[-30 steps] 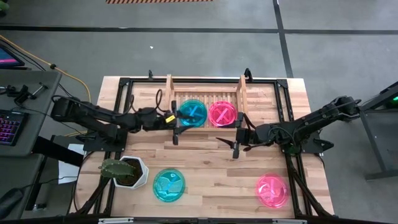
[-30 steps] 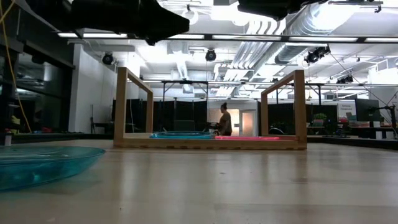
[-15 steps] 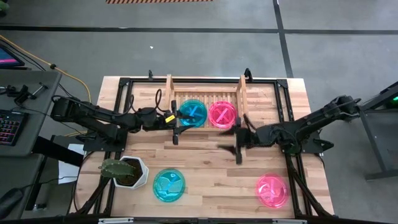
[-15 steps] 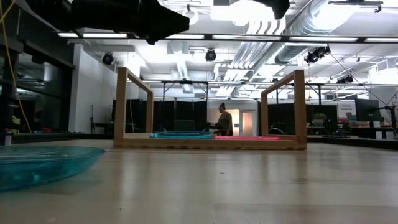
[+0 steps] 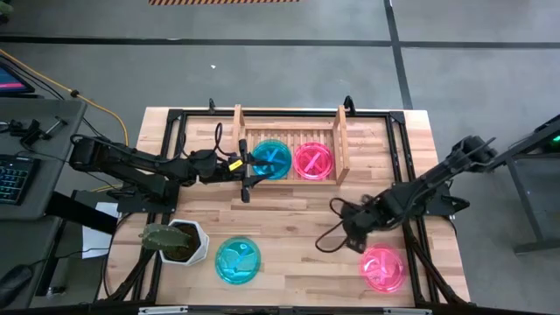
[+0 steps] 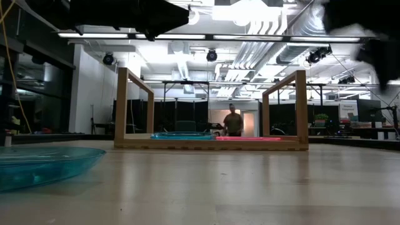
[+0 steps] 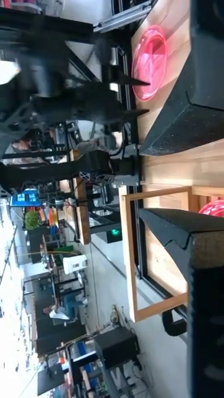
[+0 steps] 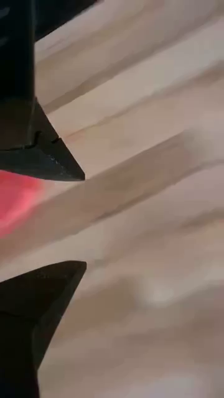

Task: Place and stack plates onto a shelf
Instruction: Stack the pink plate on top of the pink plates on the shelf

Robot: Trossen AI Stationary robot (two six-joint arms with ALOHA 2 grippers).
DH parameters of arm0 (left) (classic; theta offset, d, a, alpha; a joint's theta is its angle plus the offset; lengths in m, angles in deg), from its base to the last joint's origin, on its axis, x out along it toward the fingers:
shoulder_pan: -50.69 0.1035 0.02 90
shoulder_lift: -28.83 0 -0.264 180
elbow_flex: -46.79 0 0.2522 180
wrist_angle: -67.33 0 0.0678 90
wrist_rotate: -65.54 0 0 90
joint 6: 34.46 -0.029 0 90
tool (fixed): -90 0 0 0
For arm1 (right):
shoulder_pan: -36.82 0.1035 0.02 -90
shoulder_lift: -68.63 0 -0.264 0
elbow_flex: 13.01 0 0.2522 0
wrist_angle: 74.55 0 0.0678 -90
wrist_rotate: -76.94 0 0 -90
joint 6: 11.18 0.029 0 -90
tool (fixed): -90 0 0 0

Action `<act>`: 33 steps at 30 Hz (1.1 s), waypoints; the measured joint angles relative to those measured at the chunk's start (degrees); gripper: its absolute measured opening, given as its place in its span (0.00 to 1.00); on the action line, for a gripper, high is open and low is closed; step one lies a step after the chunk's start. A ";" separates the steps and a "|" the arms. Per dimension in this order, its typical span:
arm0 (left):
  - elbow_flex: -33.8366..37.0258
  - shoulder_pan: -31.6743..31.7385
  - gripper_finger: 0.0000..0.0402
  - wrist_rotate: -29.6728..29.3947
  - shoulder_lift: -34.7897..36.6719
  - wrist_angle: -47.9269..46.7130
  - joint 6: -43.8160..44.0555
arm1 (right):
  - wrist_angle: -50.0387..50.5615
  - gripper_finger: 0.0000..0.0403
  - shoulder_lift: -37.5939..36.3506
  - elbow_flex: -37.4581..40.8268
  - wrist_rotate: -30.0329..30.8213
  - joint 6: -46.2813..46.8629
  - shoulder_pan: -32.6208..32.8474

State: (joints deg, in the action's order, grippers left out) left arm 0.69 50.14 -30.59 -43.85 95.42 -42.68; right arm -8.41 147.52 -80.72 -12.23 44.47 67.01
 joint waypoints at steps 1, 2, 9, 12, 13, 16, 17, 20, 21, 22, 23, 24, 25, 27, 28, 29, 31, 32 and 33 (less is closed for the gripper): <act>0.00 0.00 0.34 0.00 0.00 -0.01 0.05 | 1.20 0.51 0.50 1.16 -3.21 1.92 0.46; 0.00 0.00 0.34 -0.01 0.00 -0.02 0.05 | 1.44 0.51 0.89 2.39 -6.02 3.03 0.90; 0.00 0.00 0.34 -0.02 0.00 -0.23 0.08 | 0.48 0.51 2.32 9.27 -10.92 -5.42 2.42; 0.00 0.00 0.34 -0.02 0.00 -0.20 0.08 | -1.91 0.51 2.32 11.56 -13.33 -9.77 1.95; 0.00 0.00 0.34 -0.02 0.00 -0.20 0.08 | -3.64 0.51 2.32 12.43 -14.58 -11.13 1.95; 0.00 0.00 0.34 -0.02 0.00 -0.19 0.08 | -10.52 0.51 2.32 15.08 -17.35 -15.97 2.56; 0.00 0.00 0.34 -0.02 0.00 -0.21 0.08 | -12.85 0.51 2.32 15.82 -18.62 -17.71 2.83; 0.00 0.00 0.34 -0.02 0.00 -0.51 0.13 | -17.16 0.51 2.32 16.94 -21.44 -20.97 3.33; 0.00 0.00 0.34 -0.02 0.00 -0.58 0.20 | -17.43 0.51 2.31 16.96 -21.66 -21.58 3.35; 0.00 0.00 0.34 -0.02 0.00 -0.58 0.38 | -17.37 0.51 2.30 16.96 -21.63 -22.06 3.35; 0.00 0.00 0.34 -0.02 0.00 -0.59 0.65 | -17.31 0.51 2.30 16.96 -21.21 -22.22 3.33; 0.00 0.00 0.34 -0.02 0.00 -0.61 0.69 | -17.27 0.51 2.30 16.96 -20.76 -22.43 3.33; 0.00 0.00 0.34 -0.02 0.00 -0.64 0.69 | -17.25 0.51 2.30 16.96 -20.73 -22.55 3.33; 0.00 -0.08 0.34 -0.04 0.00 -0.65 0.71 | -17.10 0.51 2.30 16.96 -20.75 -22.59 3.35; 0.00 -0.21 0.34 -0.04 0.00 -0.65 0.69 | -17.09 0.51 2.30 16.96 -20.75 -22.52 3.36; 0.00 -0.31 0.34 -0.03 0.00 -0.65 0.67 | -17.09 0.51 2.30 16.96 -20.77 -22.38 3.55; 0.00 -0.66 0.33 -0.02 0.00 -0.65 0.66 | -17.09 0.49 2.30 16.96 -20.77 -22.23 4.17; 0.00 -0.76 0.33 -0.02 0.00 -0.65 0.67 | -17.09 0.48 2.30 16.96 -20.78 -22.43 4.80; 0.00 -0.82 0.33 -0.02 0.00 -0.65 0.64 | -17.09 0.47 2.34 16.96 -20.84 -22.57 5.41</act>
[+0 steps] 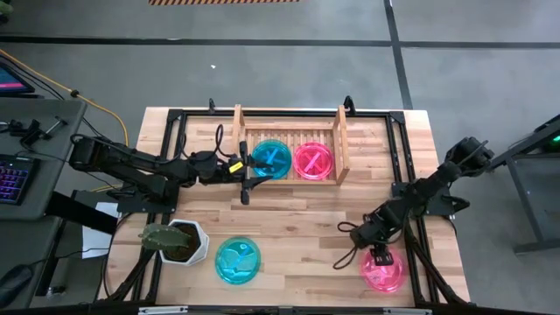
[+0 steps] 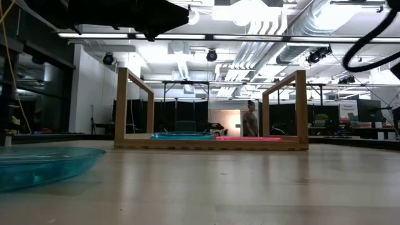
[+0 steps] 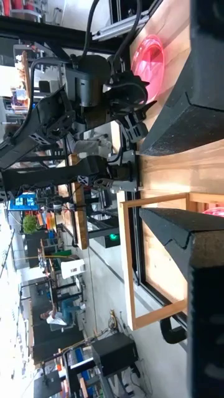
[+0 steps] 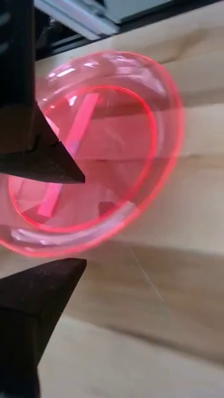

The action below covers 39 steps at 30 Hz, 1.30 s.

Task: Place and stack plates onto a shelf
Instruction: Stack the pink plate on top of the pink plates on the shelf

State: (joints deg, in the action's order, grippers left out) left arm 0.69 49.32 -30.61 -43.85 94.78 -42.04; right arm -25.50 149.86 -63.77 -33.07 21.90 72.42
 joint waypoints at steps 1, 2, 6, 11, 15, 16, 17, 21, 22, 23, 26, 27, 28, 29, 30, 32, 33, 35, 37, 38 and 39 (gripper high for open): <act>0.00 -0.11 0.33 -0.01 0.00 0.00 0.00 | 0.00 0.45 0.10 0.00 -0.02 -0.02 0.60; 0.00 -0.19 0.33 0.00 0.00 0.00 0.00 | 0.02 0.43 0.24 0.00 -0.02 -0.10 1.18; 0.00 -0.19 0.33 0.00 0.00 0.00 -0.07 | 0.02 0.35 1.32 0.00 0.19 -0.13 2.68; 0.00 -0.16 0.33 -0.02 0.00 0.01 -0.11 | 0.13 0.22 3.16 -0.07 2.76 -0.55 4.01; 0.00 -0.16 0.33 -0.02 0.00 0.20 -0.63 | 0.54 0.10 4.15 -0.22 3.92 -1.88 4.43; 0.00 -0.16 0.33 -0.02 0.00 0.22 -0.99 | 0.62 0.07 4.15 -0.22 3.91 -2.11 4.42; 0.00 -0.16 0.33 -0.02 0.00 0.22 -1.03 | 0.71 0.04 3.97 -0.22 3.89 -2.14 4.41; 0.00 -0.16 0.33 -0.05 0.00 0.61 -1.64 | 0.85 0.02 2.85 -0.01 3.49 -1.85 3.64; 0.00 -0.16 0.33 -0.13 0.00 0.93 -1.77 | 0.91 0.01 2.42 0.04 3.48 -1.52 3.26; 0.00 -0.16 0.33 -0.26 0.00 1.25 -2.00 | 0.90 0.01 1.87 0.04 3.72 -1.40 2.83; 0.02 -0.16 0.33 -0.44 0.00 2.39 -3.10 | 0.90 0.00 0.22 -0.71 6.37 -1.20 1.43; 0.02 -0.16 0.33 -0.46 0.00 2.49 -3.10 | 0.51 0.00 -0.26 -1.14 7.30 -1.37 0.86; 0.02 -0.16 0.33 -0.46 0.00 2.39 -3.14 | -0.24 0.00 -0.74 -1.60 8.09 -1.93 0.26; 0.02 -0.16 0.33 -0.46 0.00 2.26 -3.21 | -1.27 0.00 -1.25 -1.94 8.80 -2.41 -0.36; 0.02 -0.16 0.33 -0.46 0.00 2.37 -3.34 | -2.38 0.00 -1.74 -2.25 9.59 -2.94 -1.17; 0.02 -0.16 0.33 -0.48 0.00 2.46 -3.50 | -6.28 0.00 -2.54 -2.60 10.42 -3.73 -3.07; 0.02 -0.16 0.33 -0.48 0.00 2.38 -3.52 | -8.55 0.00 -2.86 -2.78 10.63 -4.33 -4.23; 0.02 -0.16 0.33 -0.50 0.00 2.43 -3.54 | -12.40 0.00 -2.99 -3.55 10.80 -6.04 -6.64; 0.02 -0.16 0.33 -0.50 0.00 2.40 -3.54 | -14.47 0.00 -2.99 -4.93 10.79 -8.44 -9.37; 0.02 -0.19 0.33 -0.50 0.00 2.38 -3.54 | -15.13 0.00 -2.99 -5.88 10.76 -9.97 -10.81; 0.02 -0.16 0.33 -0.50 0.00 2.40 -3.55 | -15.48 0.00 -2.99 -6.98 10.73 -11.77 -12.33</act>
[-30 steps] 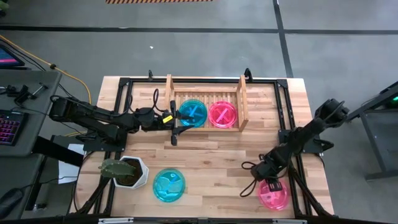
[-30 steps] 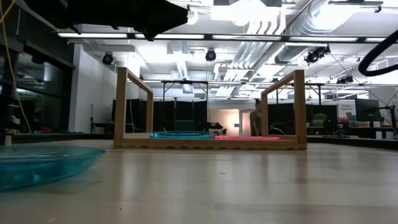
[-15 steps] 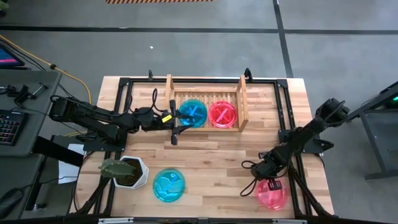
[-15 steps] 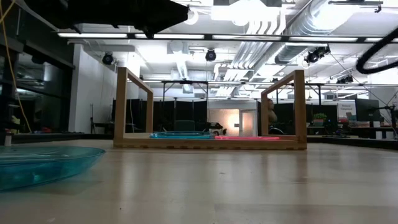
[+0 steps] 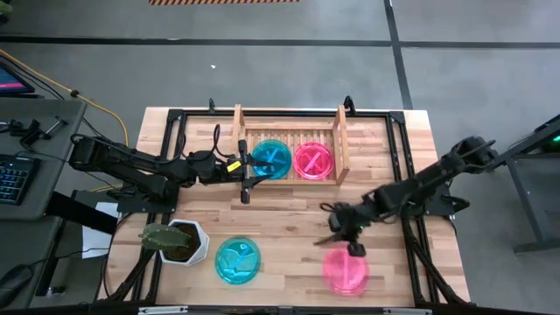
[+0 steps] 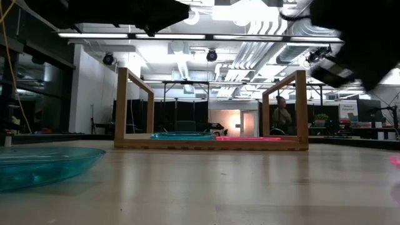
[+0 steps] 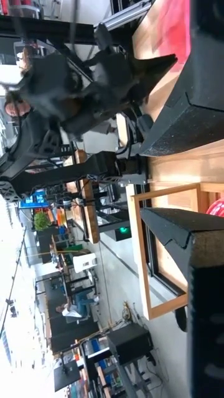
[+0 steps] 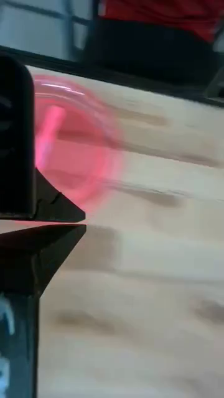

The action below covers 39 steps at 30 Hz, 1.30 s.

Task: Place and stack plates onto a shelf
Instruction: Stack the pink plate on top of the pink plates on the shelf

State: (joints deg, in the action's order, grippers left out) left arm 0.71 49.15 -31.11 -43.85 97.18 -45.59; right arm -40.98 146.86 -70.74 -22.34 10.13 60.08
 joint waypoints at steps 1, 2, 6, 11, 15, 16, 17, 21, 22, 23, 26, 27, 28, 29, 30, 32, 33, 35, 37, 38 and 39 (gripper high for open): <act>0.00 -0.01 0.33 -0.01 0.00 0.00 -0.01 | 0.02 0.00 0.00 -1.20 0.03 -1.68 -1.56; 0.00 -0.01 0.33 -0.01 0.00 -0.01 -0.01 | 0.36 0.00 0.00 -2.48 0.02 -3.13 -2.94; 0.00 0.00 0.33 -0.02 0.00 -0.28 -0.01 | 4.68 0.00 -0.02 -6.40 -0.84 -5.09 -7.23; 0.00 -0.02 0.33 -0.02 0.00 -1.71 0.16 | 12.04 0.00 -0.02 -7.73 -2.89 3.31 -8.12; 0.00 -0.02 0.33 0.00 0.00 -2.68 0.36 | 20.65 0.00 -0.02 -7.71 -3.34 14.18 -4.57; 0.00 -0.02 0.33 0.00 0.00 -2.68 0.37 | 22.73 0.00 -0.02 -7.69 -3.30 16.44 -3.24; 0.00 -0.02 0.33 0.00 0.00 -2.69 0.42 | 24.59 0.00 -0.02 -7.69 -3.17 18.92 -1.74; 0.00 -0.02 0.33 0.00 0.00 -2.69 1.51 | 28.29 0.07 -0.02 -7.64 0.50 28.98 5.01; 0.00 -0.02 0.33 0.00 0.00 -2.69 1.93 | 28.37 0.11 -0.02 -7.64 1.84 31.43 6.70; 0.00 -0.02 0.33 0.00 0.00 -2.69 2.22 | 28.37 0.14 -0.02 -7.64 3.10 33.99 8.40; 0.00 -0.02 0.33 0.01 0.00 -2.69 3.43 | 28.11 0.26 -0.02 -7.64 5.96 41.85 12.99; 0.00 -0.02 0.33 0.02 0.00 -2.67 3.58 | 28.09 0.30 -0.01 -7.64 6.44 43.77 14.25; 0.00 -0.02 0.33 0.02 0.00 -2.69 3.60 | 28.05 0.34 0.00 -7.64 6.75 45.65 15.41; 0.00 -0.03 0.33 0.02 0.00 -2.69 3.62 | 27.94 0.38 0.00 -7.64 7.42 47.45 16.46; 0.00 -0.06 0.33 0.02 0.00 -2.69 3.74 | 27.88 0.41 0.00 -7.60 8.30 49.00 17.44; 0.00 -0.17 0.33 0.04 0.00 -2.74 4.89 | 25.35 0.47 -0.02 -5.98 10.07 52.74 18.83; 0.00 -0.19 0.33 0.05 0.00 -2.86 5.58 | 22.60 0.48 -0.02 -4.21 10.15 54.30 19.33; 0.00 -0.41 0.33 0.03 0.00 -3.02 6.59 | 13.45 0.49 -0.01 0.79 8.33 57.40 20.36; 0.00 -0.84 0.33 0.04 0.00 -3.25 6.57 | 3.99 0.50 0.04 5.80 4.87 59.49 20.69; 0.00 -1.09 0.33 0.07 0.00 -3.37 6.57 | -0.13 0.50 0.02 7.67 4.43 60.21 20.74; 0.00 -1.34 0.33 0.07 0.00 -3.38 6.57 | -3.49 0.50 0.02 9.05 4.81 60.84 20.68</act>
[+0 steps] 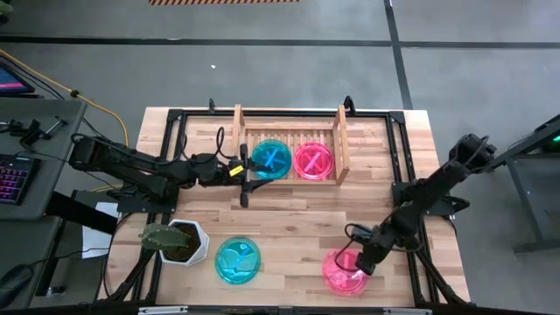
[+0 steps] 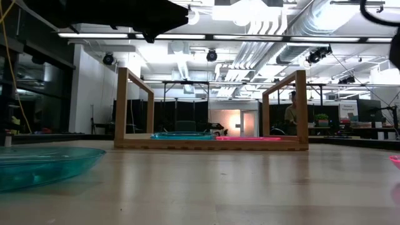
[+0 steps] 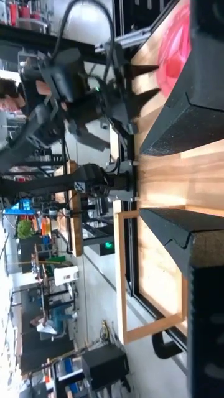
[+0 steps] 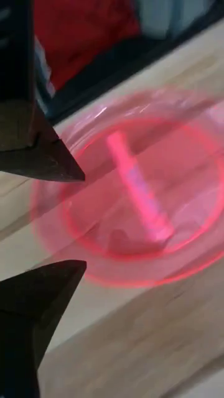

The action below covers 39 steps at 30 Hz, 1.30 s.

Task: Place and stack plates onto a shelf
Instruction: Stack the pink plate on top of the pink plates on the shelf

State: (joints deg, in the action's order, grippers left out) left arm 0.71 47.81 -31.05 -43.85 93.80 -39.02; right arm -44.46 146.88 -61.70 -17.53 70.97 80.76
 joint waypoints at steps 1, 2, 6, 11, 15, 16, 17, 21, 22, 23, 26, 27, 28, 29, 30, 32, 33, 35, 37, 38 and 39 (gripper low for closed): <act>0.00 -0.23 0.33 0.00 0.00 0.05 0.00 | -2.26 0.50 -0.04 0.99 0.44 0.39 -0.09; 0.00 -0.36 0.33 0.01 0.00 0.08 -0.01 | -2.91 0.50 -0.10 1.62 0.92 0.82 -0.13; 0.00 -0.64 0.33 0.00 0.00 0.11 -0.02 | -1.30 0.50 -0.13 3.50 1.53 3.17 1.04; 0.00 -0.62 0.33 0.00 0.00 -0.07 -0.02 | -1.62 0.50 -0.13 3.99 4.96 2.87 1.60; 0.00 -0.62 0.33 -0.02 0.00 -0.52 -0.01 | -1.53 0.50 -0.13 3.99 5.57 1.58 1.45; 0.00 -0.62 0.33 -0.02 0.00 -0.62 -0.02 | -1.59 0.50 -0.13 3.99 5.55 1.47 1.38; 0.00 -0.62 0.33 -0.02 0.00 -0.67 -0.04 | -1.66 0.50 -0.13 3.99 5.55 1.34 1.33; 0.00 -0.62 0.33 -0.02 0.00 -0.67 -0.07 | -4.24 0.50 -0.13 3.95 4.99 -0.97 1.31; 0.00 -0.60 0.33 -0.02 0.00 -0.67 -0.07 | -4.47 0.50 -0.13 3.84 4.83 -1.13 1.31; 0.00 -0.60 0.33 -0.02 0.00 -0.65 -0.06 | -4.05 0.50 -0.13 3.54 4.82 -1.20 1.33; 0.00 -0.60 0.33 -0.02 0.00 -0.60 -0.10 | -2.14 0.50 -0.13 1.79 4.81 -2.72 1.33; 0.00 -0.60 0.33 -0.02 0.00 -0.60 -0.11 | -1.14 0.50 -0.15 1.19 4.79 -3.10 1.33; 0.00 -0.60 0.33 -0.02 0.00 -0.58 -0.11 | 0.12 0.50 -0.15 0.71 4.79 -3.11 1.33; 0.00 -0.60 0.33 -0.02 0.00 -0.58 -0.11 | 1.71 0.50 -0.15 0.35 4.75 -3.03 1.33; 0.00 -0.60 0.33 -0.02 0.00 -0.60 -0.11 | 3.36 0.50 -0.15 0.09 4.38 -2.81 1.33; 0.00 -0.60 0.33 -0.02 0.00 -0.58 -0.11 | 6.21 0.50 -0.15 -0.31 3.22 -2.21 1.33; 0.00 -0.60 0.33 -0.02 0.00 -0.60 -0.11 | 7.14 0.50 -0.15 -0.36 2.57 -1.80 1.33; 0.00 -0.60 0.33 -0.02 0.00 -0.58 -0.11 | 7.64 0.50 -0.15 -0.36 2.46 -1.42 1.33; 0.00 -0.60 0.33 -0.02 0.00 -0.58 -0.11 | 7.31 0.50 -0.15 -0.39 2.49 -1.58 1.33; 0.00 -0.60 0.33 -0.02 0.00 -0.58 -0.11 | 7.41 0.50 -0.15 -0.39 2.49 -1.60 1.33; 0.00 -0.60 0.33 -0.02 0.00 -0.58 -0.11 | 7.50 0.50 -0.15 -0.39 2.49 -1.60 1.33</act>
State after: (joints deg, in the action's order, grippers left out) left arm 0.71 47.21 -31.07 -43.85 93.22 -39.13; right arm -36.97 146.73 -62.08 -15.04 69.37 82.09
